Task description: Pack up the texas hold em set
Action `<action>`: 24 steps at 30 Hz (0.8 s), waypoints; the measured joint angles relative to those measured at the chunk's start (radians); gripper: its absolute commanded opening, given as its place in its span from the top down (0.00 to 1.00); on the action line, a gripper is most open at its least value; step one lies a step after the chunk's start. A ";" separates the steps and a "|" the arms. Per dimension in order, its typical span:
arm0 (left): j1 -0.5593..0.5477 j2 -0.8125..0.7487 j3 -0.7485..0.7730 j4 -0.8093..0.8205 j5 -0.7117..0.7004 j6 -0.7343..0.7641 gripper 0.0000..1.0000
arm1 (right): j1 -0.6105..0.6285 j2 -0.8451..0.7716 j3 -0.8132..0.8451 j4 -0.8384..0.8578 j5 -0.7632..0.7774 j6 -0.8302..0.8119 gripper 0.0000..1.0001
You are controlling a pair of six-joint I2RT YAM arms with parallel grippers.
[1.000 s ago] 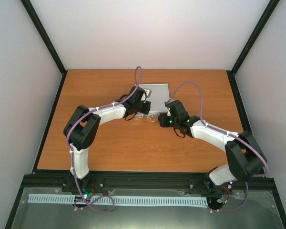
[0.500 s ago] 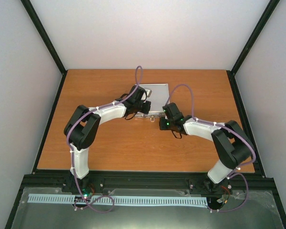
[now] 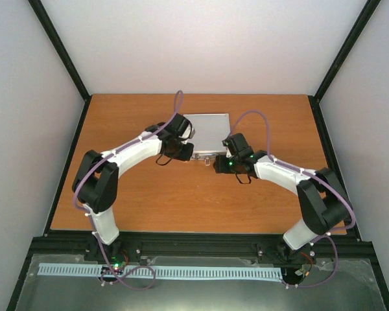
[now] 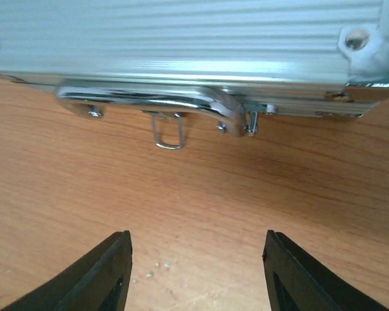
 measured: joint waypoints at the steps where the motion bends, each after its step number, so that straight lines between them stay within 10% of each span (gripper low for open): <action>1: 0.003 -0.014 0.012 -0.038 -0.001 -0.003 0.99 | 0.000 -0.019 0.000 -0.009 0.001 0.008 0.36; 24: 0.153 0.317 0.736 -0.319 0.165 0.002 0.99 | -0.130 0.142 0.185 -0.093 -0.242 -0.035 0.36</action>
